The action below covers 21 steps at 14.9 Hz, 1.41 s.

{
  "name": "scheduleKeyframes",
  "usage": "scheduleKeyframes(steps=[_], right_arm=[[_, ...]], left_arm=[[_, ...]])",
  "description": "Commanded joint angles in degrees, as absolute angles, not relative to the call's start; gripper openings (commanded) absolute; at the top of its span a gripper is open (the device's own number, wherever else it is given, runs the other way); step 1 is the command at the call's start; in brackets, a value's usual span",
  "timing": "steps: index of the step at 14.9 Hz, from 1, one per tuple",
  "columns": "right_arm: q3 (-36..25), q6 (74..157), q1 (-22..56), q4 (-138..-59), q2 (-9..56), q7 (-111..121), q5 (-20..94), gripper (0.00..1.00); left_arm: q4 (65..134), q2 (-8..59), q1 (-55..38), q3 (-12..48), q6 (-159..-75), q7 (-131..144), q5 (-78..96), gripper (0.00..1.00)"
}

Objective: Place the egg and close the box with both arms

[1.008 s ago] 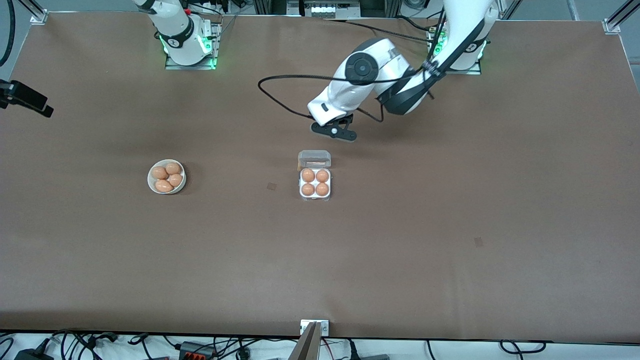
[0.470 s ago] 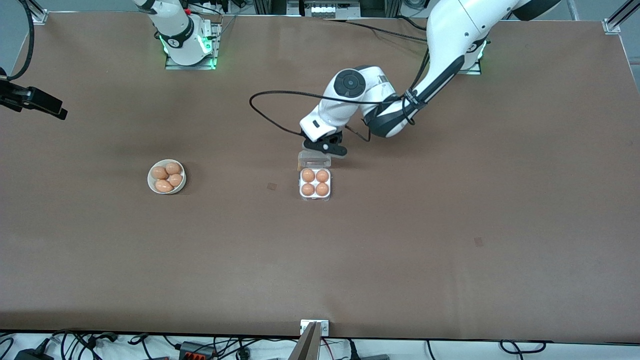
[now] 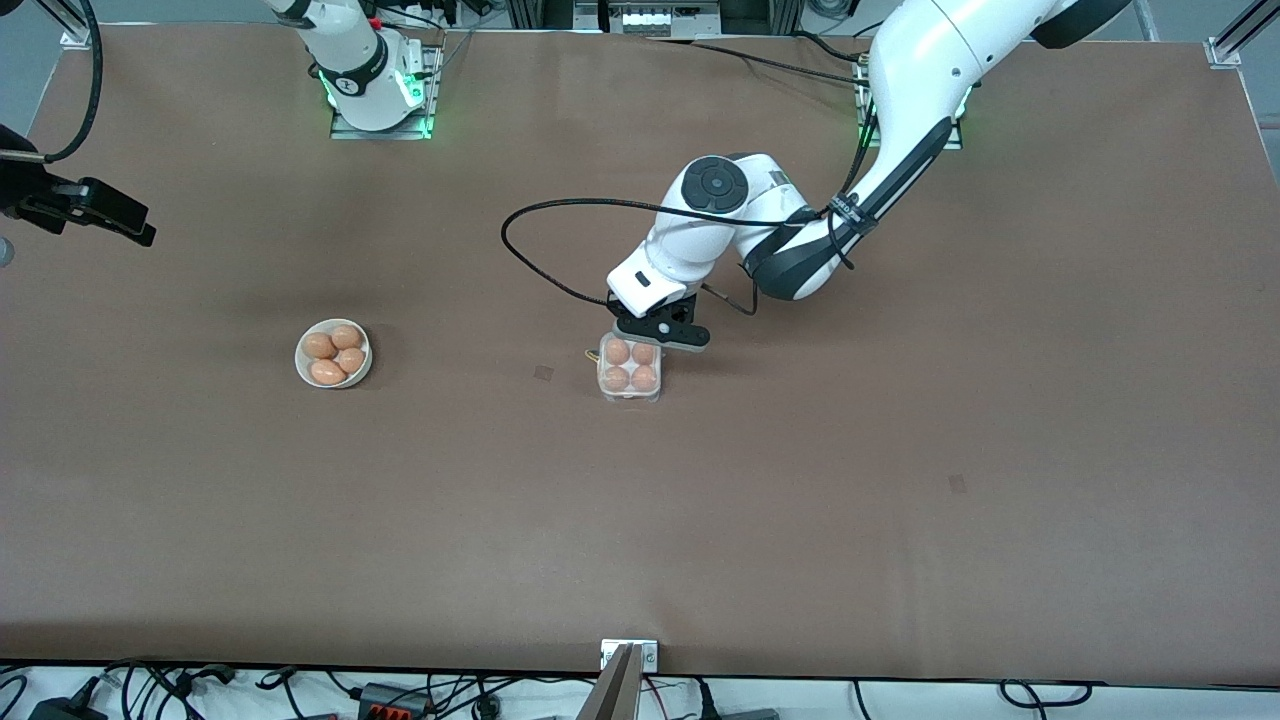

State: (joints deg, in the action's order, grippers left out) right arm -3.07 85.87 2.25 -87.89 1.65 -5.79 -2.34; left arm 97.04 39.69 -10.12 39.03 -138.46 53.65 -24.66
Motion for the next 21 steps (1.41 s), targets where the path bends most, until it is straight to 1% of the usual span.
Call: scheduleKeyframes(steps=[1,5,8,9,11,12,13,14,15,18,19,21], right_arm=[[-3.2,86.6,2.5,-89.0,0.4,-6.6,-2.1,1.00],[-3.1,86.3,2.6,-88.9,0.4,-7.3,-2.0,1.00],[-3.1,86.0,2.5,-88.9,0.4,-7.7,-1.9,1.00],[-3.1,86.0,2.5,-88.9,0.4,-7.7,-1.9,1.00],[-3.1,85.9,2.5,-88.8,0.4,-7.7,-1.9,1.00],[-3.2,85.8,2.5,-88.8,0.4,-7.6,-1.9,1.00],[-3.2,85.8,2.5,-88.7,0.3,-7.6,-1.9,1.00],[-3.2,85.8,2.5,-88.8,0.3,-7.6,-1.9,1.00],[-3.2,85.8,2.5,-88.7,0.3,-7.6,-1.9,1.00],[-3.2,85.8,2.5,-88.7,0.3,-7.6,-1.9,1.00],[-3.1,85.8,2.5,-88.6,0.2,-7.6,-1.9,1.00],[-3.1,85.8,2.6,-88.1,0.3,-7.4,-1.8,1.00]], left_arm=[[95.2,37.5,-10.2,39.4,-128.8,53.4,-26.3,0.01],[92.9,33.0,-9.3,39.4,-111.3,42.7,-26.3,0.01],[87.6,31.9,-7.5,39.3,-97.5,31.1,-26.4,0.02],[86.2,31.7,-5.4,39.4,-95.5,26.4,-26.4,0.02],[85.6,30.2,-0.8,39.4,-93.8,18.1,-26.4,0.08],[85.6,29.5,1.6,39.4,-93.5,14.5,-26.4,0.13],[85.5,28.7,4.2,39.4,-93.5,10.8,-26.3,0.34],[85.5,27.8,6.6,39.5,-93.4,8.7,-25.5,0.64],[85.5,26.8,9.3,39.8,-93.3,7.3,-24.8,1.00],[85.0,24.7,14.3,40.7,-92.1,6.9,-20.6,1.00],[83.4,24.0,15.1,40.6,-89.9,6.8,-20.0,1.00],[77.5,24.0,16.3,40.3,-84.0,6.8,-16.4,1.00]])
